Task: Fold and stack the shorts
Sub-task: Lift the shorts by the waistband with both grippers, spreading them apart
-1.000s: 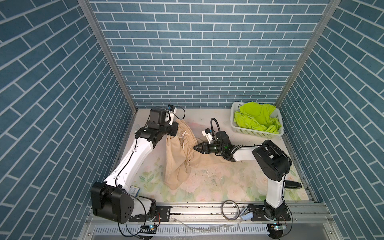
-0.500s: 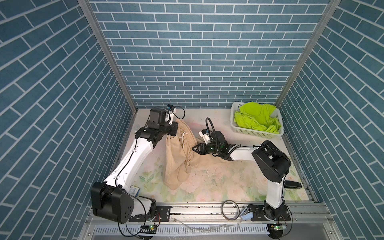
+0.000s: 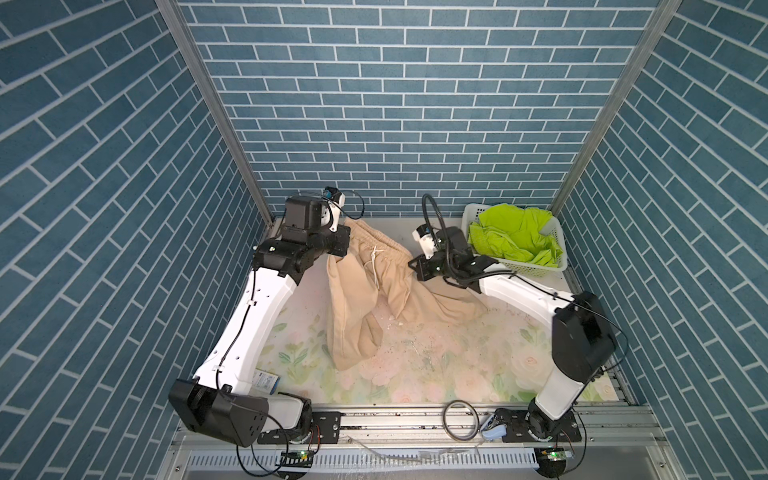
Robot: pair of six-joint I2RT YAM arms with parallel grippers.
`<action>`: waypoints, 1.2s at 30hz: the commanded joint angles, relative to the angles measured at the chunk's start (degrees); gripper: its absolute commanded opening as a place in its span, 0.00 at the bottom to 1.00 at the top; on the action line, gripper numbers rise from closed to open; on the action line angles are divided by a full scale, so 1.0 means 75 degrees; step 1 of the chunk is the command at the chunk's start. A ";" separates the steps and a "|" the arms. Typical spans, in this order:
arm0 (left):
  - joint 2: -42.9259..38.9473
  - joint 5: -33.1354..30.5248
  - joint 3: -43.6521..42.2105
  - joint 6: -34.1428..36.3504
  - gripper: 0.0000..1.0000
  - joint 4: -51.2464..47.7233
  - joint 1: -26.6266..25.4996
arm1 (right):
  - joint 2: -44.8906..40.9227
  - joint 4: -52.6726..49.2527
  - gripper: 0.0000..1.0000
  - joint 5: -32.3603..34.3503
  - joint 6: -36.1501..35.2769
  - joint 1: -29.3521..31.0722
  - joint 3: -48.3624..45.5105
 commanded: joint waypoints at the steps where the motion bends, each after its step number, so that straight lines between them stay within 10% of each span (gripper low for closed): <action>1: 0.0028 0.0242 0.0834 0.0256 0.00 -0.0572 0.0035 | -0.0919 -0.2371 0.00 0.1358 -0.2239 -0.0218 0.1315; 20: 0.1108 0.3057 0.6697 0.0073 0.00 -0.3035 0.0117 | -0.0942 -0.6825 0.00 -0.0259 -0.3151 -0.0247 0.8068; 36: 0.0900 0.1731 0.5253 -0.0289 0.00 -0.3360 0.0394 | -0.0911 -0.7160 0.00 -0.1024 -0.2941 -0.0334 0.8130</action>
